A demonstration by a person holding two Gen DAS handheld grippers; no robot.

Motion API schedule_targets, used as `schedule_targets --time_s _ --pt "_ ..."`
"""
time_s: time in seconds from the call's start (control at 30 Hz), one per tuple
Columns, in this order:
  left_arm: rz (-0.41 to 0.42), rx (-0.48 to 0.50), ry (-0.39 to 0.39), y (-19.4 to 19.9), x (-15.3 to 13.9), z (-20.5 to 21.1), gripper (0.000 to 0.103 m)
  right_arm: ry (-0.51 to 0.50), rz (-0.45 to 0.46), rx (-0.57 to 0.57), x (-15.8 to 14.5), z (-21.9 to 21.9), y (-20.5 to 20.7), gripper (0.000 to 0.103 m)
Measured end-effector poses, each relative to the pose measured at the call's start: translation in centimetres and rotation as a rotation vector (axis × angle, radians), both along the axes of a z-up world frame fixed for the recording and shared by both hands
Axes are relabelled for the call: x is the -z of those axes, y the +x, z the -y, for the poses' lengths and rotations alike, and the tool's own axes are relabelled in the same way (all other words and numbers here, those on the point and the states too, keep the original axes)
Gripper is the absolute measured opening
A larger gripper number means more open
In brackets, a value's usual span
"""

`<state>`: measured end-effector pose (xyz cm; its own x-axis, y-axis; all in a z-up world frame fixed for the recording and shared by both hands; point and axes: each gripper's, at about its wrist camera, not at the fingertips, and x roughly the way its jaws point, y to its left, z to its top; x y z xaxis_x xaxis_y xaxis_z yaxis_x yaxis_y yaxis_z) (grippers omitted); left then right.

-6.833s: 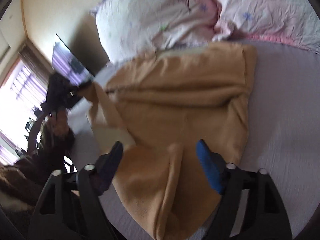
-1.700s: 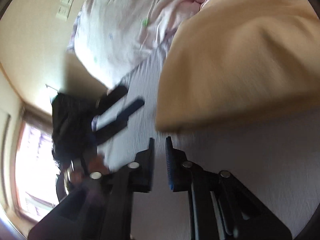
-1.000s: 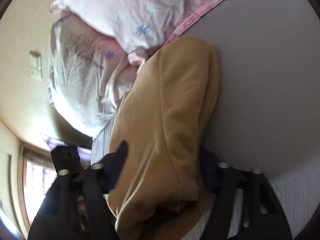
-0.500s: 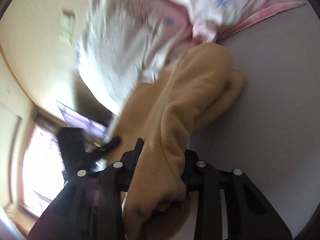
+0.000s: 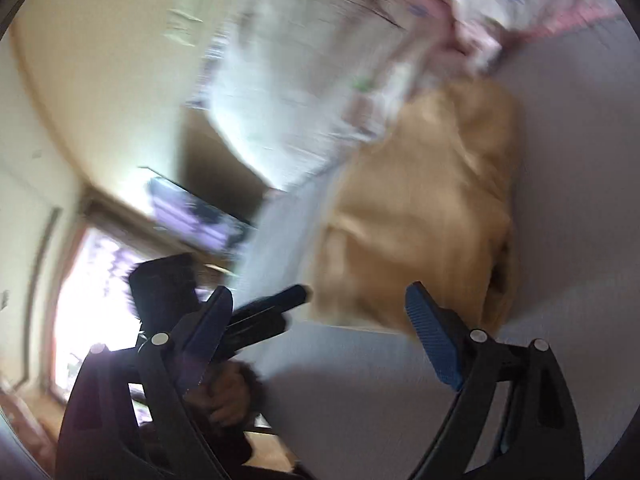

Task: Fold small clothes

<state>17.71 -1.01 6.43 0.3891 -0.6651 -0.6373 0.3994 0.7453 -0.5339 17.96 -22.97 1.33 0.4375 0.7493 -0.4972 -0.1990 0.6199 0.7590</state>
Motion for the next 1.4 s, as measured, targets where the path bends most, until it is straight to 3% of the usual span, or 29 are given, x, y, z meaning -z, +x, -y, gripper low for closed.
schedule_targets --time_s 0.1,0.2,0.27,0.3,0.4,0.43,0.53,0.63,0.83,1.1,1.4 --pt "-0.053 -0.014 0.092 0.2 2.3 0.6 0.052 0.070 -0.057 0.047 2.0 1.4 1.4 0.080" --pt "-0.024 -0.028 0.097 -0.5 1.8 0.1 0.053 -0.006 -0.010 0.050 0.6 1.0 0.2 0.082" --pt "0.014 -0.058 0.105 -2.1 0.9 -0.5 0.060 -0.064 0.068 0.062 -0.7 0.7 -1.2 0.093" --pt "0.038 -0.077 0.117 -3.0 0.6 -0.8 0.070 -0.127 0.136 0.087 -1.8 0.5 -2.8 0.102" --pt "0.099 -0.193 0.218 -5.2 0.2 -2.0 0.099 -0.311 0.267 0.195 -3.2 -0.1 -6.4 0.102" --pt "0.111 -0.241 0.271 -5.6 0.3 -2.3 0.101 -0.352 0.281 0.219 -3.2 -0.4 -6.8 0.102" --pt "0.111 -0.306 0.360 -5.7 0.8 -2.5 0.101 -0.463 0.252 0.283 -1.1 0.0 -7.9 0.102" --pt "0.082 -0.311 0.388 -5.0 1.7 -2.5 0.101 -0.527 0.175 0.234 0.5 -1.1 -7.5 0.102" --pt "0.044 -0.314 0.480 -3.7 3.2 -1.6 0.101 -0.686 0.151 0.243 2.2 -3.7 -6.7 0.102" --pt "0.049 -0.313 0.592 -4.4 3.5 -0.9 0.101 -0.810 0.153 0.260 2.4 -5.3 -6.9 0.102" --pt "0.047 -0.316 0.591 -4.4 3.4 -1.0 0.101 -0.812 0.149 0.271 2.4 -5.2 -7.1 0.102"
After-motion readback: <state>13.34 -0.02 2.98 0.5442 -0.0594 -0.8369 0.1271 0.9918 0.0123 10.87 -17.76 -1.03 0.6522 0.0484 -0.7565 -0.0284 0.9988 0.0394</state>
